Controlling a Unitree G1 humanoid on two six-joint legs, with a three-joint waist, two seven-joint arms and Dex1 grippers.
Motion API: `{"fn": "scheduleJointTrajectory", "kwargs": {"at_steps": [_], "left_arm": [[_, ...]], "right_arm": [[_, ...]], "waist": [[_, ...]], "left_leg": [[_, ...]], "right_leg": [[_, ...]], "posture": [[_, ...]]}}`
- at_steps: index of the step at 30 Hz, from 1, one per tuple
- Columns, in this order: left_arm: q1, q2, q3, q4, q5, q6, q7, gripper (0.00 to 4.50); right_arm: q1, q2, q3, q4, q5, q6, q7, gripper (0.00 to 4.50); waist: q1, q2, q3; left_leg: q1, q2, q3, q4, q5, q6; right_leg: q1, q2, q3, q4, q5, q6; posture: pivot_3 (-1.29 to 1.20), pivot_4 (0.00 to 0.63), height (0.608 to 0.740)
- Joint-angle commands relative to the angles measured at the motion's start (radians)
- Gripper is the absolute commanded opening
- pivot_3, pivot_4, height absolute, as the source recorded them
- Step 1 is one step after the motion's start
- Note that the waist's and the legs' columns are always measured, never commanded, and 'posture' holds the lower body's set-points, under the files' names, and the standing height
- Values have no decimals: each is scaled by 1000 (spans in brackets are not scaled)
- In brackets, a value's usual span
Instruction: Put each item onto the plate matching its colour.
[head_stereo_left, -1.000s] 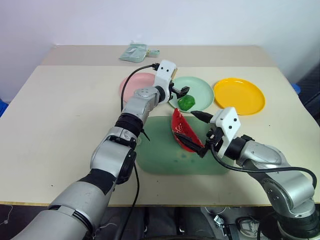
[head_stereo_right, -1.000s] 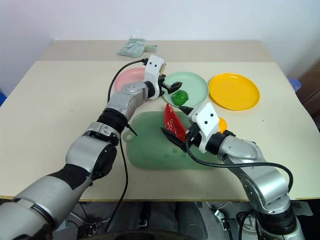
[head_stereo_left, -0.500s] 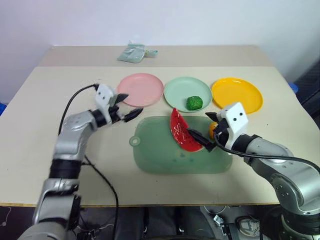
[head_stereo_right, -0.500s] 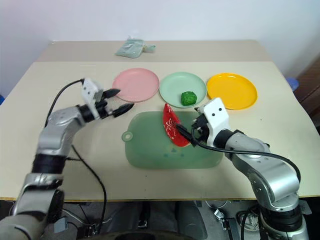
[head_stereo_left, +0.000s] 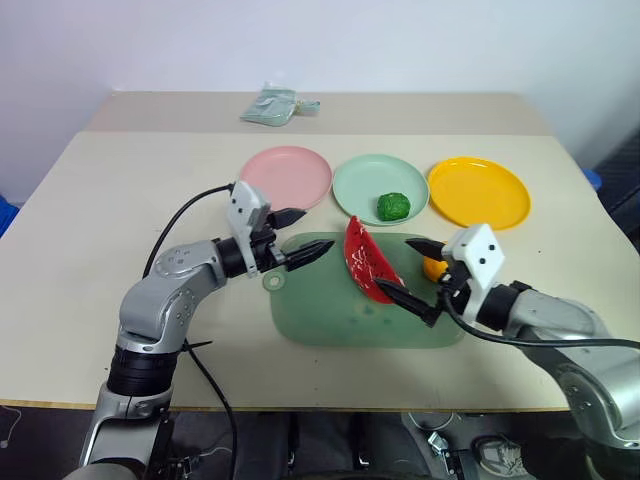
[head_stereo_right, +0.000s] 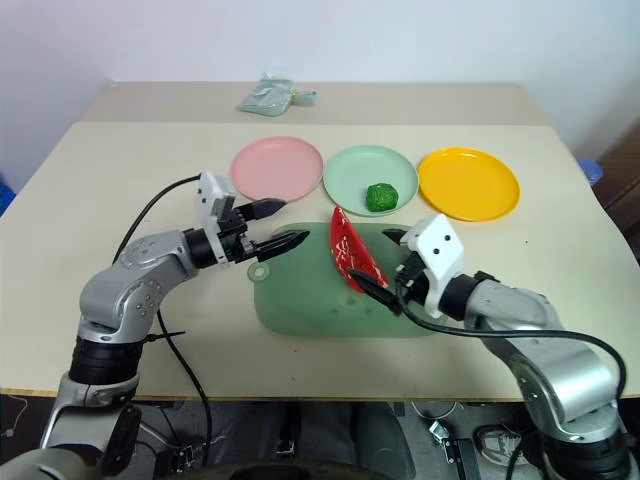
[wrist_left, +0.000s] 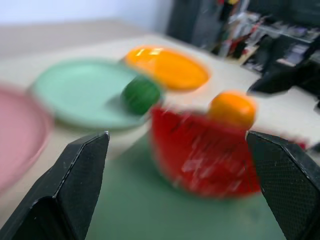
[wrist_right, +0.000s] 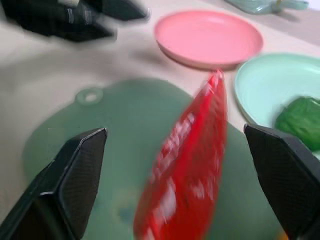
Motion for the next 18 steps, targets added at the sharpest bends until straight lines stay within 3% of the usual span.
{"fn": "scheduleJointTrajectory", "kwargs": {"at_steps": [1, 12, 18], "left_arm": [[-17, 2, -1, -9, 16, -34, 22, 4473], [-20, 53, -6, 36, 53, -65, 14, 4473], [-87, -2, -60, -59, -50, 160, 61, 4473]], "right_arm": [[-14, 8, -12, -8, 8, -12, -10, 4500], [-70, 76, 123, 9, -71, -9, -104, 4500], [-29, 44, 49, 0, -24, -63, -12, 4500]], "waist": [[-7, 0, 0], [-11, 0, 0], [-1, 0, 0]], "left_leg": [[2, 1, 0, -1, 0, 0], [2, 1, 0, -1, 1, -1], [2, 1, 0, -1, 1, -1]], "right_leg": [[1, 1, 1, 0, 0, 0], [1, 2, 1, 0, 0, 0], [2, 2, 1, 0, 0, 0]], "posture": [[0, 150, 740], [0, 150, 740], [0, 150, 740]]}}
